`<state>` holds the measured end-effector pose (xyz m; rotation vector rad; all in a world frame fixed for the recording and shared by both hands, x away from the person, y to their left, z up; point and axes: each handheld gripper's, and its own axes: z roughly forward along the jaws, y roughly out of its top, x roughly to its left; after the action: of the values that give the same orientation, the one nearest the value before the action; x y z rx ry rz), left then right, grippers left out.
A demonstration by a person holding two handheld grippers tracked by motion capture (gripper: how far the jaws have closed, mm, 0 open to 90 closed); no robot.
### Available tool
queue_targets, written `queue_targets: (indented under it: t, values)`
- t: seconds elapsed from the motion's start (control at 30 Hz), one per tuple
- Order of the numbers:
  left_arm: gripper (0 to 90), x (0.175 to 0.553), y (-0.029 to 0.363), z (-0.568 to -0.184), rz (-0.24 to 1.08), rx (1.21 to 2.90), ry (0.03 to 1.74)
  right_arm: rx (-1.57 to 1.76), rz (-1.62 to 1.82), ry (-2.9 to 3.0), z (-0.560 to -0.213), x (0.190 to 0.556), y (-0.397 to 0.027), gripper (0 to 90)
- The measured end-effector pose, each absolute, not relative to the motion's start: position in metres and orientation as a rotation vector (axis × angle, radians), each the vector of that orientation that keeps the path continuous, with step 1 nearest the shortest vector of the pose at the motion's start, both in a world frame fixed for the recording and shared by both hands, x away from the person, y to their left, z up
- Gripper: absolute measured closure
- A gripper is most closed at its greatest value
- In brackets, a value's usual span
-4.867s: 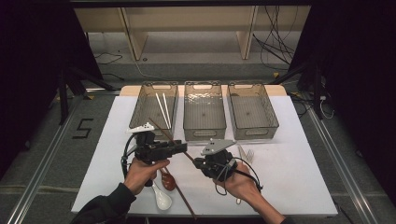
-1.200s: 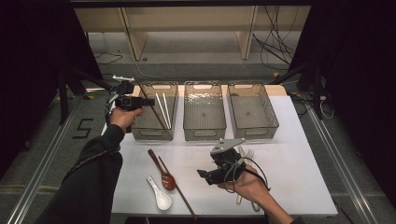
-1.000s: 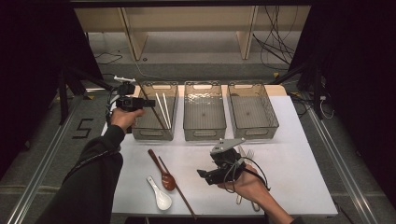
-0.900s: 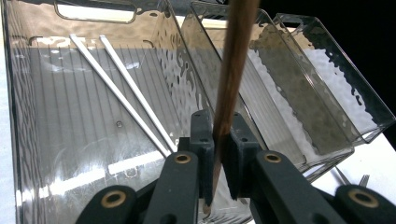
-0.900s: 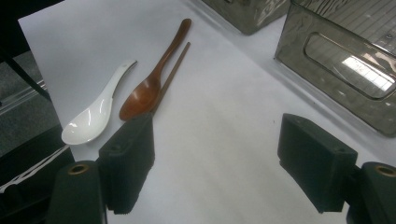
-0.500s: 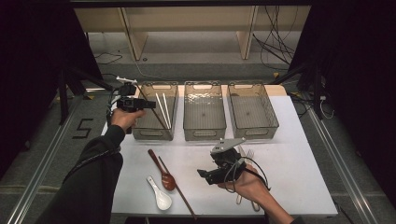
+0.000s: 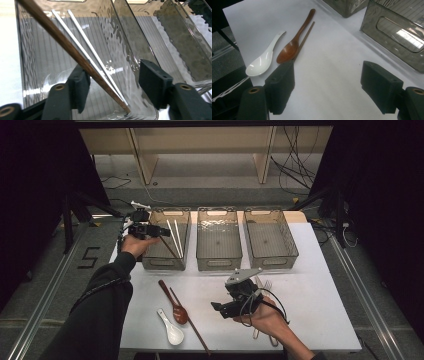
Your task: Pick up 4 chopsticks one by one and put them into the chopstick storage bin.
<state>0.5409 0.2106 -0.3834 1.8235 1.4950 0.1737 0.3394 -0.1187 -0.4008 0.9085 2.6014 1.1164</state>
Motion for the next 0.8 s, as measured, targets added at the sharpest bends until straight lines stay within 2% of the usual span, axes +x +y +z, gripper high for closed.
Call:
queue_targets:
  t: [0.17,0.8]
  values:
    - [33.8,0.541,0.206,-0.383,0.184,1.853,1.489,0.909,1.116,2.602,-0.401,0.339,-0.119,28.3]
    - [24.5,0.546,0.194,-0.379,0.232,1.889,1.450,0.905,1.113,2.606,-0.401,0.339,-0.118,28.2]
